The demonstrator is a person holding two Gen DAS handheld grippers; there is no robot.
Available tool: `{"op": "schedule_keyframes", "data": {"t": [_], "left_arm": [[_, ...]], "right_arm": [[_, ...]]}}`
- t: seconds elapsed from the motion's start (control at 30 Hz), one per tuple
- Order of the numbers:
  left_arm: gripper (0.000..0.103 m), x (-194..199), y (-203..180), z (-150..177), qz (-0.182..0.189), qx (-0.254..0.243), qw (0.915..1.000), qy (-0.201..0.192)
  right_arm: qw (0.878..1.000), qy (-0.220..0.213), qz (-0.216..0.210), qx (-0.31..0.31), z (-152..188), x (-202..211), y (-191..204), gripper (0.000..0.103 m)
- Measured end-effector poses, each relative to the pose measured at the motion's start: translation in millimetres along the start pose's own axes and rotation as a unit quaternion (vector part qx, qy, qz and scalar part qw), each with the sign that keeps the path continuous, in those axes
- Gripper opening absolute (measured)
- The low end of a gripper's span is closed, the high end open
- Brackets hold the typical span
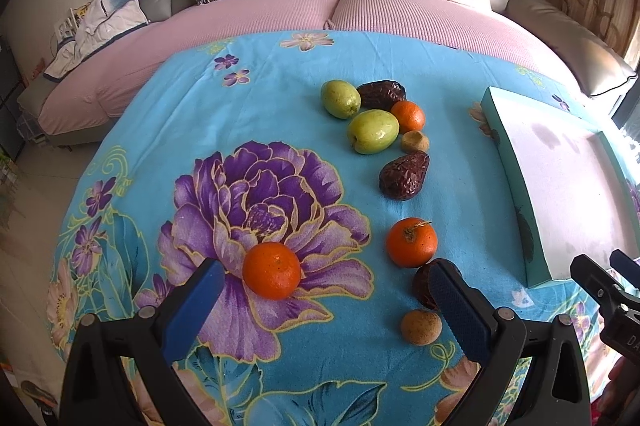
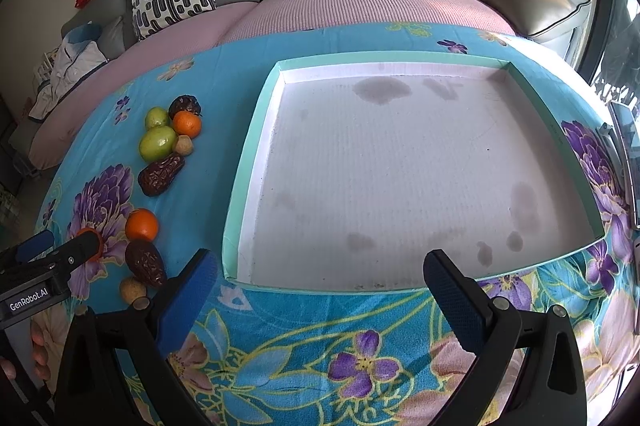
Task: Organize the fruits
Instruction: 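Move both grippers toward the row of fruits beside the white tray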
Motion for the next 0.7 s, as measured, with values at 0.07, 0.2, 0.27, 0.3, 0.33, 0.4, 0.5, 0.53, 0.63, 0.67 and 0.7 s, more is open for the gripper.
{"op": "schedule_keyframes", "data": {"t": [0.07,0.2,0.27,0.3,0.33,0.4,0.5,0.53,0.63,0.67,0.7], "left_arm": [[0.103,0.8,0.6,-0.8,-0.001,-0.001,1.0000,-0.002],[0.103,0.9,0.9,-1.3,-0.002,-0.001,1.0000,-0.003],[0.103,1.6,-0.1,-2.0,-0.005,-0.005,0.9999,-0.007],[0.103,1.8,-0.7,-2.7,-0.006,-0.007,0.9999,-0.008],[0.103,2.2,-1.2,-2.5,-0.005,-0.009,0.9999,-0.009],[0.103,2.0,-2.4,-3.0,-0.003,-0.009,0.9999,-0.008],[0.103,2.7,-2.5,-4.0,-0.001,-0.008,0.9999,-0.012],[0.103,2.9,-2.6,-4.6,-0.002,-0.008,0.9999,-0.014],[0.103,3.5,-1.8,-5.6,-0.004,-0.006,0.9998,-0.018],[0.103,3.5,-1.5,-5.7,-0.005,-0.006,0.9998,-0.018],[0.103,3.6,-1.3,-6.1,-0.006,-0.006,0.9998,-0.019]], "right_arm": [[1.000,0.000,0.000,0.000,0.2,0.1,0.0,0.102],[1.000,0.000,0.000,0.000,0.2,0.1,0.0,0.102],[1.000,0.000,0.000,-0.001,0.3,0.1,-0.1,0.102],[1.000,0.000,0.000,0.000,0.2,0.1,0.0,0.102],[1.000,0.000,0.000,0.000,0.2,0.0,0.0,0.102],[1.000,0.000,0.000,0.000,0.2,0.0,0.0,0.102],[1.000,0.000,0.000,0.000,0.1,0.1,0.1,0.102],[1.000,0.000,0.000,0.000,0.1,0.1,0.1,0.102],[1.000,0.000,0.000,0.000,0.2,0.2,0.1,0.102],[1.000,0.000,0.000,0.000,0.2,0.2,0.1,0.102],[1.000,0.000,0.000,0.000,0.1,0.2,0.2,0.102]]}}
Point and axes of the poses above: each gripper's, at about its wrist camera, not at the fingertips, and x roughly against the way its jaws point, y to its left, z to its underside, the point moved 8 cm from there along -x, roughly the way its jaws point, and after that the axes turned 3 degrees about z, right-handed, at the moved point
